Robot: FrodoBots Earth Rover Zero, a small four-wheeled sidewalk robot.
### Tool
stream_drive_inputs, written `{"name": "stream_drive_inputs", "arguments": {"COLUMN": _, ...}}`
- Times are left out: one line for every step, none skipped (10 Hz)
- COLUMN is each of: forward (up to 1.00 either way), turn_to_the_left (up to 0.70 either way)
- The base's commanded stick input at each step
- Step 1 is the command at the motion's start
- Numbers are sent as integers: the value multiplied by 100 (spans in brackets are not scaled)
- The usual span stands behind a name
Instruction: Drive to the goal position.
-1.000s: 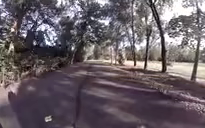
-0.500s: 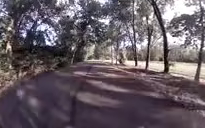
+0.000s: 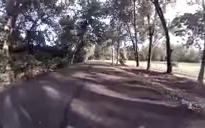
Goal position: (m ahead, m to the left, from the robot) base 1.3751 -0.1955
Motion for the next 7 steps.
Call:
{"name": "stream_drive_inputs", "arguments": {"forward": 70, "turn_to_the_left": 0}}
{"name": "stream_drive_inputs", "arguments": {"forward": 70, "turn_to_the_left": 0}}
{"name": "stream_drive_inputs", "arguments": {"forward": 70, "turn_to_the_left": 0}}
{"name": "stream_drive_inputs", "arguments": {"forward": 70, "turn_to_the_left": 0}}
{"name": "stream_drive_inputs", "arguments": {"forward": 70, "turn_to_the_left": 0}}
{"name": "stream_drive_inputs", "arguments": {"forward": 70, "turn_to_the_left": 0}}
{"name": "stream_drive_inputs", "arguments": {"forward": 70, "turn_to_the_left": 0}}
